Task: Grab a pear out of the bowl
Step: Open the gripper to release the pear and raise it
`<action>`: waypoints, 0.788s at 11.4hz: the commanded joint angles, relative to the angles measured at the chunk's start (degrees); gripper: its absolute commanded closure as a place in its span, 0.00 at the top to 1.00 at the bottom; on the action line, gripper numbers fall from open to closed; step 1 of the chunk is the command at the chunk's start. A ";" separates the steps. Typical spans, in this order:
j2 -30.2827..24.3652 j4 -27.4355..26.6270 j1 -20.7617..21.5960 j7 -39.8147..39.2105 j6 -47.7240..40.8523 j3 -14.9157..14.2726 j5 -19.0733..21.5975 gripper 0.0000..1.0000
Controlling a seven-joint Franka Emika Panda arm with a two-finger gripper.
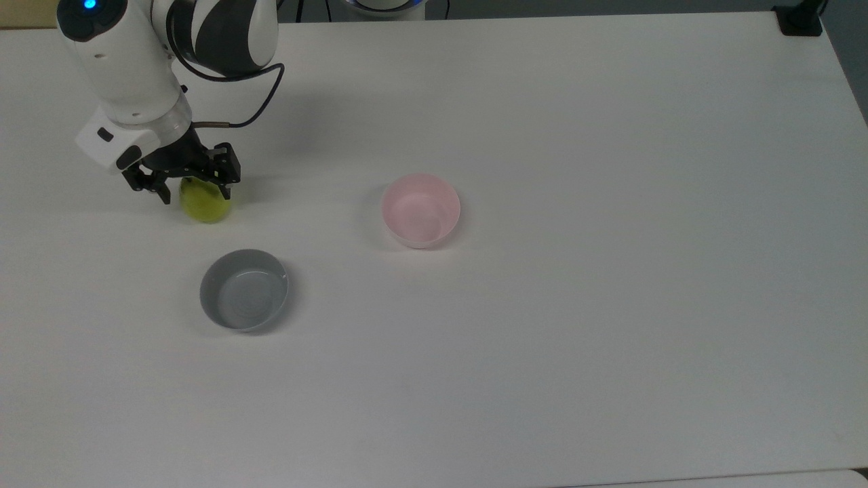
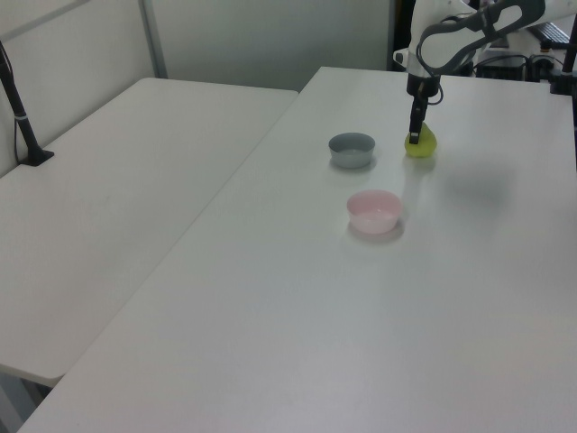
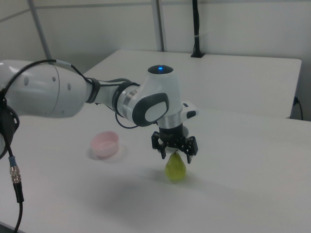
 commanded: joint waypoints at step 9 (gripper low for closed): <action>-23.31 6.17 9.74 22.87 -31.54 -0.17 0.34 1.00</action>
